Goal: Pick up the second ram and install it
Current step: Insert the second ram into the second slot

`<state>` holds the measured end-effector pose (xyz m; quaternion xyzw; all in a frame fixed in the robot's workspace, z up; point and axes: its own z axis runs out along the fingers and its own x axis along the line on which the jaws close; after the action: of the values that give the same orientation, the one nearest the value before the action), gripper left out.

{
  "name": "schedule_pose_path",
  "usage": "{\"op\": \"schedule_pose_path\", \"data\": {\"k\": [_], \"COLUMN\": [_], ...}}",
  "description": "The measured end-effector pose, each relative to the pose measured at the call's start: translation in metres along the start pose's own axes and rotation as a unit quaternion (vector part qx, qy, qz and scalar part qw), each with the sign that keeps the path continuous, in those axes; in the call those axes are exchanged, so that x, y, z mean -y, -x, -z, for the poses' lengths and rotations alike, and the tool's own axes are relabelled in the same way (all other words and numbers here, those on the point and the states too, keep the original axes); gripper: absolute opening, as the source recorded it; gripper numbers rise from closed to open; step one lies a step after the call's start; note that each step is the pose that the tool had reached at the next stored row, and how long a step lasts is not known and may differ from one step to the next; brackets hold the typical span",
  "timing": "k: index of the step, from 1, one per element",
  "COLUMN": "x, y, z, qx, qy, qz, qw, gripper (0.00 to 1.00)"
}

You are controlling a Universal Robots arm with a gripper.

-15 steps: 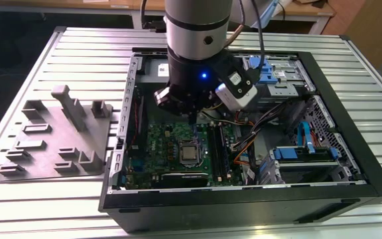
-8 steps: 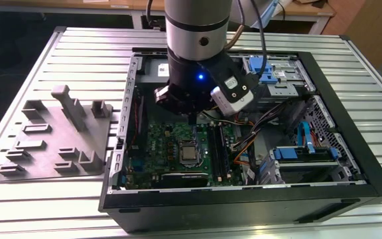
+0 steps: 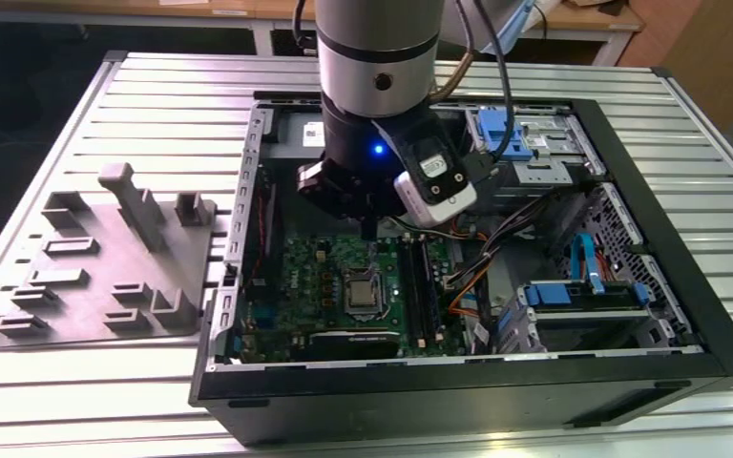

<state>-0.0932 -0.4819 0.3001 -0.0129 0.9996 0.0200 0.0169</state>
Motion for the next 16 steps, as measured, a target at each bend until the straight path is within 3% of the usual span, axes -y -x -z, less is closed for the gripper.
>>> {"op": "schedule_pose_path", "data": {"k": [8, 16], "x": [0.0000, 0.0005], "y": [0.0022, 0.0184], "z": [-0.0004, -0.0018], "qx": [0.0001, 0.0000], "qy": [0.0001, 0.0002], "qz": [0.000, 0.002], "qw": [1.0000, 1.0000], "gripper": [0.11, 0.11]}}
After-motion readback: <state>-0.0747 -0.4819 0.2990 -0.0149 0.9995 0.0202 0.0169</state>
